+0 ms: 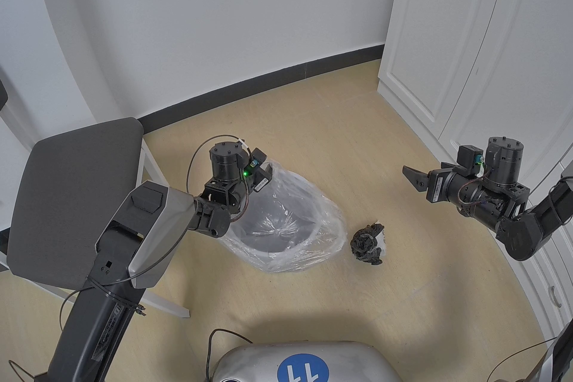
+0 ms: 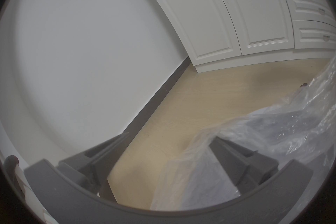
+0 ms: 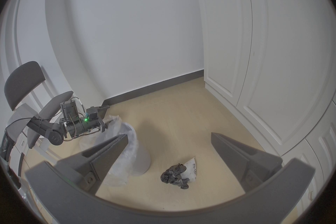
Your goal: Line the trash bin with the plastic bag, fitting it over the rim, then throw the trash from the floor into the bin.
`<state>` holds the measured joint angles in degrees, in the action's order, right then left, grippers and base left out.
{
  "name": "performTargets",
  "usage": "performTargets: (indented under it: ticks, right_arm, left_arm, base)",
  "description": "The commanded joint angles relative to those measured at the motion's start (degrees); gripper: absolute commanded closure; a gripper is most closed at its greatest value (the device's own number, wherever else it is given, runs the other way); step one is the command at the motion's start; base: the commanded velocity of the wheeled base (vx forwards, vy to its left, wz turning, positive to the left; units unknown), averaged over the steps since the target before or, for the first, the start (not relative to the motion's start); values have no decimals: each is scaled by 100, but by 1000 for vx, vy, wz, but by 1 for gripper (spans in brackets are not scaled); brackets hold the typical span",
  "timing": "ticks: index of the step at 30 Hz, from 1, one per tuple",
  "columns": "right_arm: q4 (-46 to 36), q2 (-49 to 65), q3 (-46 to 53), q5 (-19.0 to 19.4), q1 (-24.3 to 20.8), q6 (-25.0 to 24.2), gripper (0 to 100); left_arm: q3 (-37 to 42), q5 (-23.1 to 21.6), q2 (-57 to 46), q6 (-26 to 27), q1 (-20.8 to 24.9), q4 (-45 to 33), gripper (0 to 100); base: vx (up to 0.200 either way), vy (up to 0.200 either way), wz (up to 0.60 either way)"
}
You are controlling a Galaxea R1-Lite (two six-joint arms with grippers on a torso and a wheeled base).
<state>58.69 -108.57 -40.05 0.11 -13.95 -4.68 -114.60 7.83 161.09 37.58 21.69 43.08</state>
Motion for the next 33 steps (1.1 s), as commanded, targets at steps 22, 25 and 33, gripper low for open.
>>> performTargets:
  ticks: [22,25,33]
  right_arm:
    - [73,-59,190,24,-275,-6,0]
    - [82,-103,208,7,-548,-50,0]
    - [73,-481,93,-556,-1453,-551,0]
  left_arm:
    - [3207,-405,-2811,-128,-402,-1698,0]
    - [3788,-378,-2995,-383,-376,-1003,0]
    - [6231,263,-3865,-1253,-94,1800,0]
  base:
    - [0,0,0]
    - [0,0,0]
    - [0,0,0]
